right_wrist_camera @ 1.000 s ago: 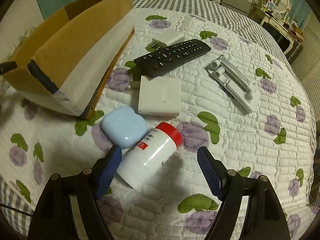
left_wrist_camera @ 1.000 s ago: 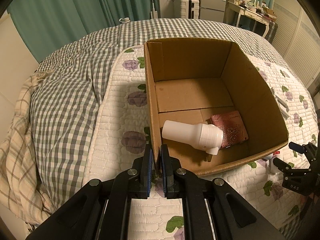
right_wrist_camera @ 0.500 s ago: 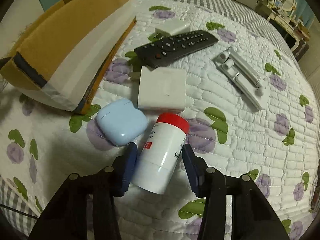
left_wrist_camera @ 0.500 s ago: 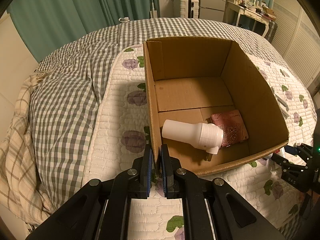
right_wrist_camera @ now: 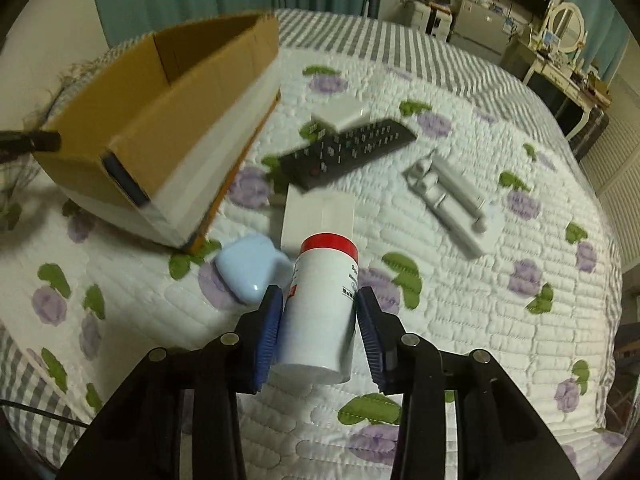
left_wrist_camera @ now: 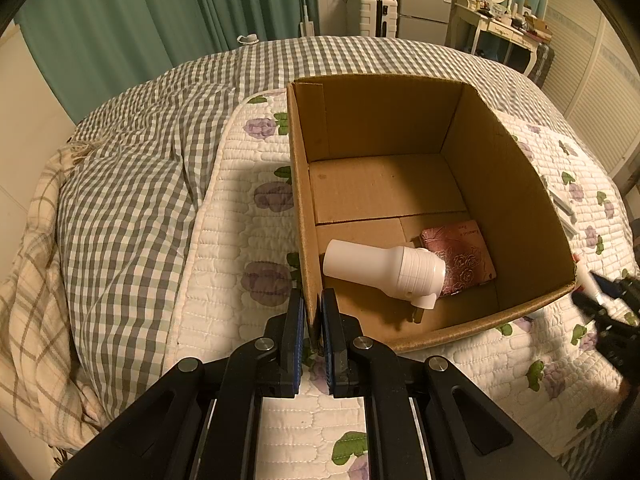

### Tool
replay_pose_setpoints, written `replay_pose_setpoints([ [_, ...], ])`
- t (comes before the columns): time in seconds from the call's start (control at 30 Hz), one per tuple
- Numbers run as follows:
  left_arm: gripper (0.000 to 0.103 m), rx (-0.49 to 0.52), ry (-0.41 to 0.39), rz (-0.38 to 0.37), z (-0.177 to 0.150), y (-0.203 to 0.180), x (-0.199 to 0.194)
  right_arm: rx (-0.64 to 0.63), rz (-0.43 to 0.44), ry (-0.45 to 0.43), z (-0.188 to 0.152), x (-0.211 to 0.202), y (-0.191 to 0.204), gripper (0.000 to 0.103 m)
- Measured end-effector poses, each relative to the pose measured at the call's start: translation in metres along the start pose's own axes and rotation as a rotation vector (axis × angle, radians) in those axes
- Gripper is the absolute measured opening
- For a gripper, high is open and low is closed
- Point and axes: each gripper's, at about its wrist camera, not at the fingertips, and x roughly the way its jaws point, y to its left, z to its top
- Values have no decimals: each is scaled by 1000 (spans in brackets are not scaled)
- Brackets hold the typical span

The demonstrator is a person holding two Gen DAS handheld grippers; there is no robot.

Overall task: Organize rigid objects
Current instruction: 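Carry the pill bottle into the box and open the right gripper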

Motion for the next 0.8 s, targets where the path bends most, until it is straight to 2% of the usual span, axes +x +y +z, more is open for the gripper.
replay_pose_setpoints([
  [0.17, 8, -2, 0, -1, 0, 1, 0, -16, 13, -102, 25, -37, 2, 38],
  [0.33, 8, -8, -1, -9, 0, 1, 3, -76, 16, -234, 68, -80, 19, 38],
  [0.47, 8, -7, -2, -10, 1, 1, 4, -130, 26, -306, 100, -99, 39, 38],
  [0.63, 8, -7, -1, -12, 1, 0, 4, -172, 47, -341, 129, -95, 64, 38],
  [0.8, 8, -13, -2, -16, 3, 1, 4, -212, 43, -311, 142, -66, 84, 38],
])
